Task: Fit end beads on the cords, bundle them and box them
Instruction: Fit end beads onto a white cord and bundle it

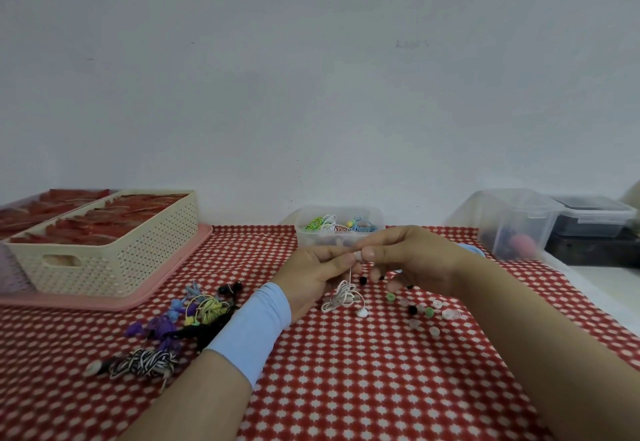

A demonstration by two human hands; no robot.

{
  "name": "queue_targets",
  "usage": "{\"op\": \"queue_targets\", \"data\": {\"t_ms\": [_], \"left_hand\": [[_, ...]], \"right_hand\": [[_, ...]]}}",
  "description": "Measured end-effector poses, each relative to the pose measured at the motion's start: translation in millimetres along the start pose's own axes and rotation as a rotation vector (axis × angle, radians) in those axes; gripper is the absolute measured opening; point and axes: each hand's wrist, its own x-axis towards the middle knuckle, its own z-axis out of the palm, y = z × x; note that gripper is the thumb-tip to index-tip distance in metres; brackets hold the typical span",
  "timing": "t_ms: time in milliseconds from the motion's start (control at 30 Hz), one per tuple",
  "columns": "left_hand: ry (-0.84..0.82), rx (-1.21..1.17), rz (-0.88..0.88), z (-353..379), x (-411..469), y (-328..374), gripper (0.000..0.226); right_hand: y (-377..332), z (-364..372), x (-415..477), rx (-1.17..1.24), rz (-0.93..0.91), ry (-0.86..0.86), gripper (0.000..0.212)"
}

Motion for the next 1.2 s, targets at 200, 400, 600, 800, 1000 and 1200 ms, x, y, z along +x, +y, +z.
{"op": "queue_targets", "data": {"t_ms": [200, 400, 600, 800, 1000, 1200], "left_hand": [[-0.074, 0.040, -0.022, -0.9, -1.5, -1.1, 0.034], [-0.101, -0.125, -0.032, 0.9, -3.3, 0.1, 0.023], [-0.077, -0.002, -0.032, 0.9, -4.8, 0.4, 0.012], [-0.012, -0.033, -0.027, 4.0, -0.4, -1.5, 0.012], [0.047, 0.064, 0.047, 1.6, 2.6, -4.3, 0.012], [0.123, 0.254, 0.107, 4.3, 1.4, -1.3, 0.010]], "right_hand": [[3.1, -0.9, 2.3, 0.027, 0.101, -0.037, 0.010], [1.7, 0.2, 2.1, 0.083, 0.036, -0.085, 0.019], [6.0, 0.5, 4.4, 0.050, 0.068, -0.065, 0.014], [7.4, -0.1, 4.9, 0.025, -0.006, 0.011, 0.016], [2.2, -6.1, 0.1, -0.060, -0.014, 0.043, 0.020], [1.7, -3.6, 1.9, -0.144, -0.048, 0.128, 0.013]]}}
